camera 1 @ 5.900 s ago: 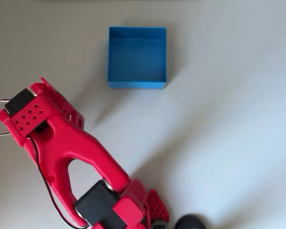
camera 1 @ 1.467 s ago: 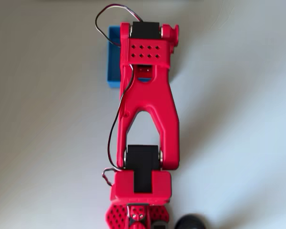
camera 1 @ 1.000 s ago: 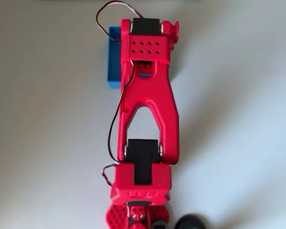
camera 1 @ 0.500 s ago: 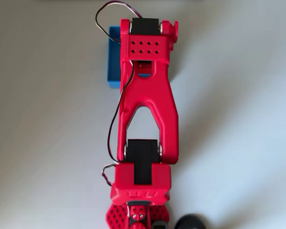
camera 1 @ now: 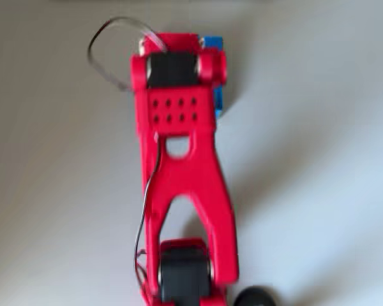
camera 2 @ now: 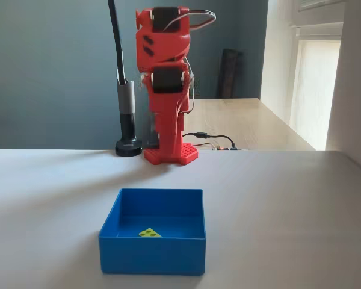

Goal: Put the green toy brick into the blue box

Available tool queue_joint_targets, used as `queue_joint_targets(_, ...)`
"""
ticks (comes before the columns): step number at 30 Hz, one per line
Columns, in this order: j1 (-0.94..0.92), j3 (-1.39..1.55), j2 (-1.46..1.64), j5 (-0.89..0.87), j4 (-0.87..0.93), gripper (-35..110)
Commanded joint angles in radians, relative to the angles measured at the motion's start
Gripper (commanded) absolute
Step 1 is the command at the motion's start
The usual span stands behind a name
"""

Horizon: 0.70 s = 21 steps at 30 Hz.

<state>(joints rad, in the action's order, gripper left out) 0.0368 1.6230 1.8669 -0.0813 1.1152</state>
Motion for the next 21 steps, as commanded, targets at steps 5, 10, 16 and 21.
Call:
queue_joint_targets(5, 0.037, 0.383, 0.468, 0.018, -0.176, 0)
queue_joint_targets(10, 0.031, 0.689, 0.704, 0.074, -0.244, 0)
queue_joint_targets(16, 0.018, 1.032, 0.994, 0.109, -0.267, 0)
queue_joint_targets(21, 0.006, 1.264, 1.226, 0.147, -0.278, 0)
